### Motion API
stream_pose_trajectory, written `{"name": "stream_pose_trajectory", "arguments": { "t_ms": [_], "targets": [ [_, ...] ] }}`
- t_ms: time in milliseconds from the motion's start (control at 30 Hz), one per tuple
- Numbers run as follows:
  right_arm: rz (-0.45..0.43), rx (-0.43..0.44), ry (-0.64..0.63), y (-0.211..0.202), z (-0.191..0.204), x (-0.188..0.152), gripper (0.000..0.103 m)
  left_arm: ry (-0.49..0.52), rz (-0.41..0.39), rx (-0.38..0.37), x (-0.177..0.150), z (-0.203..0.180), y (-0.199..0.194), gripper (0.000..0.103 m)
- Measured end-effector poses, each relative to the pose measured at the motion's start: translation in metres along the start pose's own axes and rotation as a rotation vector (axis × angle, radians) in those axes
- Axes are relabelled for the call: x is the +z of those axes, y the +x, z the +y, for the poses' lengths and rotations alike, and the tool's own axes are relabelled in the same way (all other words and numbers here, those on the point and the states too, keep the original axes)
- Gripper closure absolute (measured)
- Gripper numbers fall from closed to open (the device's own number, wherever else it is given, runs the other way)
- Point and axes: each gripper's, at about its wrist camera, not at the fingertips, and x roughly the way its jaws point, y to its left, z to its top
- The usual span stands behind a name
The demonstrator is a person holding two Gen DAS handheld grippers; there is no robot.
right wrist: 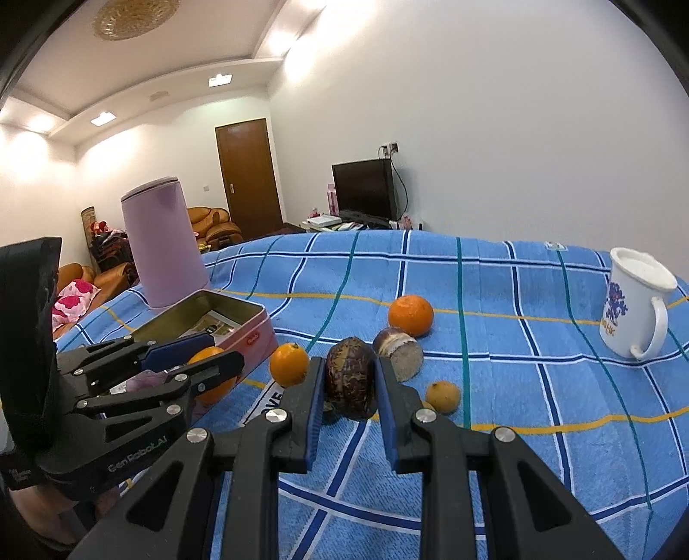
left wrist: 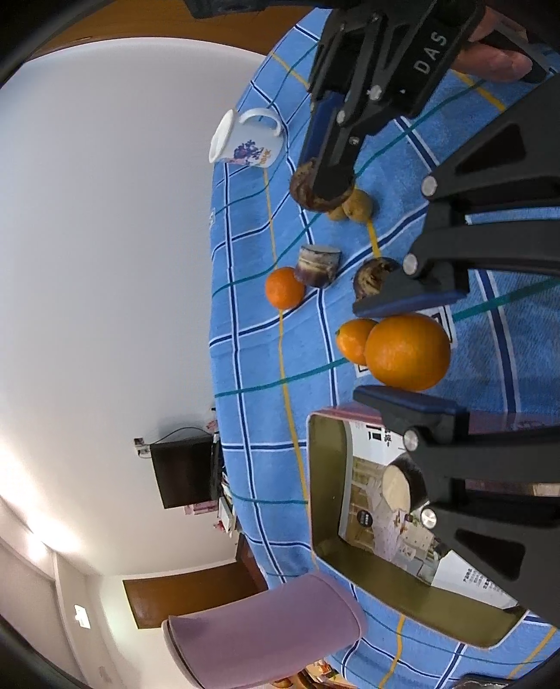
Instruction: Organize fruits
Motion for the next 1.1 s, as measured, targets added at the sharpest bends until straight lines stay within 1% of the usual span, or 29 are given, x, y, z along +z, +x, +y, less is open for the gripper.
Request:
{"name": "stream_pose_trajectory", "arguments": {
  "t_ms": [200, 600, 1100],
  "targets": [
    [-0.033, -0.006, -0.027, -0.006, 0.005, 0.000, 0.078, -0.005, -0.019, 0.007, 0.000, 0.002, -0.004, 0.069],
    [-0.065, -0.010, -0.043, -0.011, 0.008, 0.000, 0.078, -0.010, -0.053, 0.015, -0.001, 0.003, -0.011, 0.069],
    [-0.114, -0.013, -0.072, -0.020, 0.015, -0.001, 0.078, -0.007, -0.119, 0.032, -0.003, 0.002, -0.024, 0.069]
  ]
}}
